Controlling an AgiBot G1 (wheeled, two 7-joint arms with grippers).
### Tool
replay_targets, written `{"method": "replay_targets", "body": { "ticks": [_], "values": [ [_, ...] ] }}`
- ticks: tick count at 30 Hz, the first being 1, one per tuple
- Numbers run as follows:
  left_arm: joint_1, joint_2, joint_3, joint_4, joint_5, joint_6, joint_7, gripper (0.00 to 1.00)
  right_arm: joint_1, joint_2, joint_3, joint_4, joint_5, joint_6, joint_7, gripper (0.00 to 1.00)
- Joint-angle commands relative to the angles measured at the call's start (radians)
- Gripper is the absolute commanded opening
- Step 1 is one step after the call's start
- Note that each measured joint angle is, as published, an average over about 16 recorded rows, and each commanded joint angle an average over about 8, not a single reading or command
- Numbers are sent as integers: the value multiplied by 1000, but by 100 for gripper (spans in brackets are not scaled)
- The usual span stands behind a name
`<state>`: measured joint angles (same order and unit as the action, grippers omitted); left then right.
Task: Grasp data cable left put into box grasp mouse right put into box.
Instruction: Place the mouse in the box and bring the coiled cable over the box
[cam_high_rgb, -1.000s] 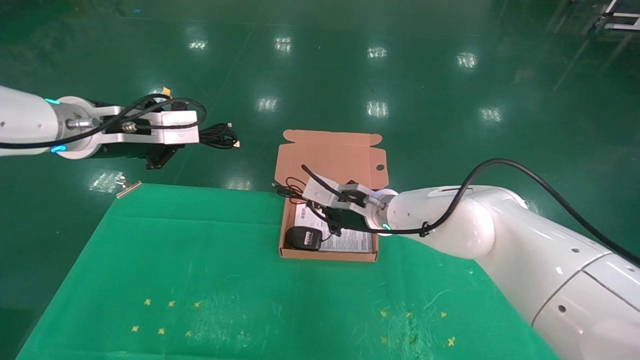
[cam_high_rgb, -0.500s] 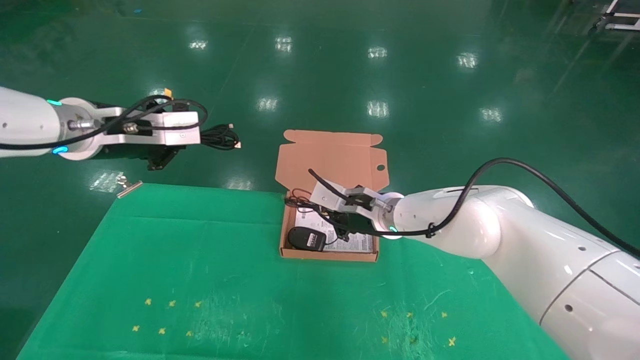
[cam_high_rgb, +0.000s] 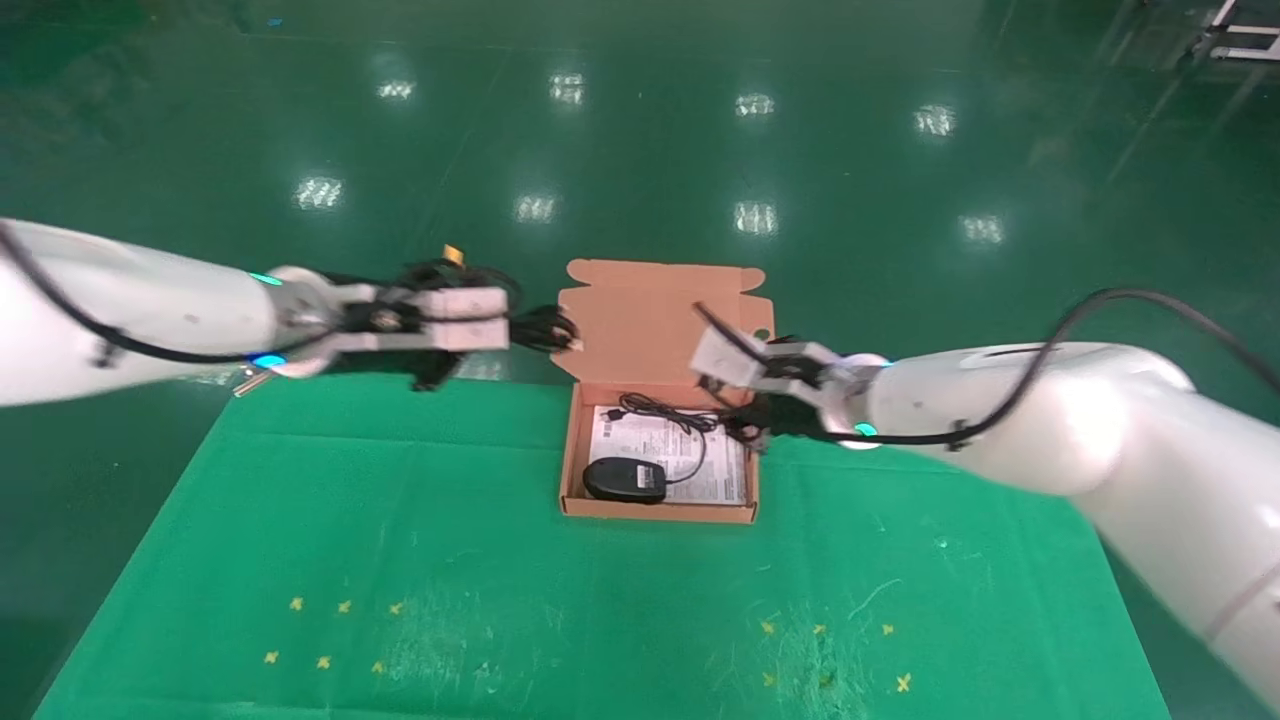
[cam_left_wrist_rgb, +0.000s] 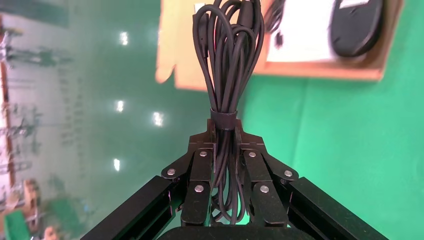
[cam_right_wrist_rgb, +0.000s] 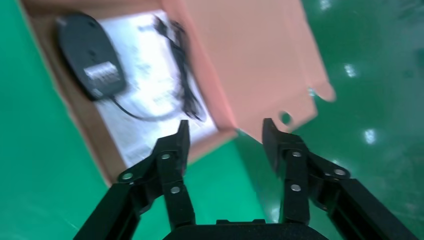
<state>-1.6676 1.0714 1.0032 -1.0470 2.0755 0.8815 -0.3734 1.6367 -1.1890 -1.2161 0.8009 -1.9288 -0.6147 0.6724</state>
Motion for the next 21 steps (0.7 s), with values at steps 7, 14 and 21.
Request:
{"method": "replay_targets", "body": {
  "ticks": [7,14,21],
  "values": [
    [58,137,12,188,-57,-128,136,0,22,109,4,87,-44,-20,49,100],
    [88,256,17,361,-128,-207,285,0,27,190,6,177,-91,-42,109,100],
    [123,295,47,415,-240,-263,403,0,28,251,8,261,-136,-64,166,100]
  ]
}}
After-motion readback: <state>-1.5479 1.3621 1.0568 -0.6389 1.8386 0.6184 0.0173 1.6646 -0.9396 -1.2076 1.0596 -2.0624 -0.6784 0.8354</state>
